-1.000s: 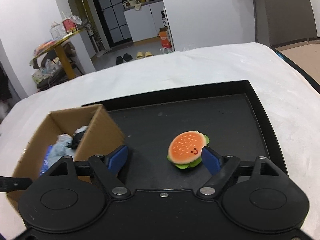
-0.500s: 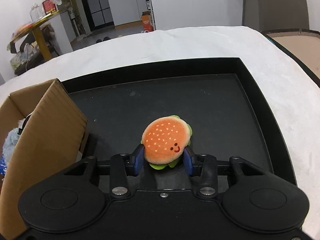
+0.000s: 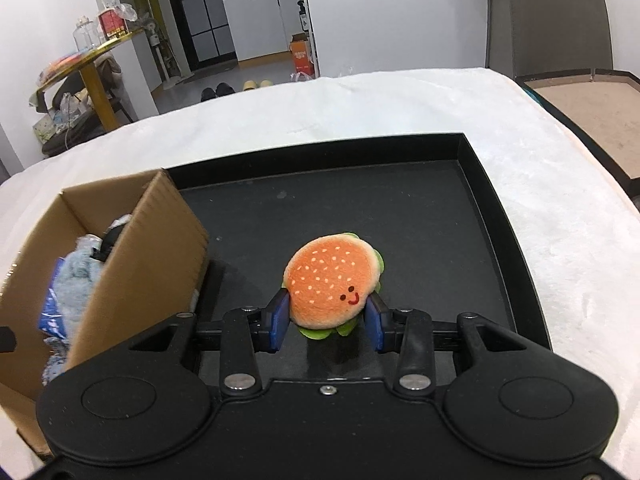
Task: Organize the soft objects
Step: 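Grasp the burger squishy with the right gripper, then carry the burger squishy into the box and release it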
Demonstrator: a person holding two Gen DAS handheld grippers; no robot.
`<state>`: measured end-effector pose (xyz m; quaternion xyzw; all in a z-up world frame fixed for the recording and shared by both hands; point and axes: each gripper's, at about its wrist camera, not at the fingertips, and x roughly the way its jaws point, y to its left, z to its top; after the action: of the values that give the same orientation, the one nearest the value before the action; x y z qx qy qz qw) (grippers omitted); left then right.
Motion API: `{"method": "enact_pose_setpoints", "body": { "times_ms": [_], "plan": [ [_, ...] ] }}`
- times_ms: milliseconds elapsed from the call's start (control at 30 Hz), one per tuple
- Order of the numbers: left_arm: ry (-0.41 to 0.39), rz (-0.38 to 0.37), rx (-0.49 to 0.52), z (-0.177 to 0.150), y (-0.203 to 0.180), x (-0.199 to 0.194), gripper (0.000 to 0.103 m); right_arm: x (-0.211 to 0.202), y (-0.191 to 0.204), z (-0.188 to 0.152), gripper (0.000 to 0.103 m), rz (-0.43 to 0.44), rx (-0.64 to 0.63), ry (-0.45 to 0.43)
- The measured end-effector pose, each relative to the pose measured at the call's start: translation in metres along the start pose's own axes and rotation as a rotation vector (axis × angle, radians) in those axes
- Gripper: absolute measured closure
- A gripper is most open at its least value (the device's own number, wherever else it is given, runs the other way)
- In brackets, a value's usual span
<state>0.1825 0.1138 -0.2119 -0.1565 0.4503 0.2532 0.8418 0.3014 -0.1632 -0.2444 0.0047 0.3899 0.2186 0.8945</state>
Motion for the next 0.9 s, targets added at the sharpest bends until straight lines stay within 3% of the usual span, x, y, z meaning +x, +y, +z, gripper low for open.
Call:
{"method": "enact_pose_setpoints", "body": {
  "times_ms": [433, 900],
  "plan": [
    [-0.016, -0.031, -0.013, -0.005, 0.009, -0.01, 0.025, -0.046, 0.021, 0.014, 0.064, 0.094, -0.031, -0.076],
    [-0.034, -0.081, -0.047, -0.006, 0.022, -0.01, 0.03, -0.059, 0.061, 0.027, 0.064, 0.2, -0.107, -0.076]
  ]
}}
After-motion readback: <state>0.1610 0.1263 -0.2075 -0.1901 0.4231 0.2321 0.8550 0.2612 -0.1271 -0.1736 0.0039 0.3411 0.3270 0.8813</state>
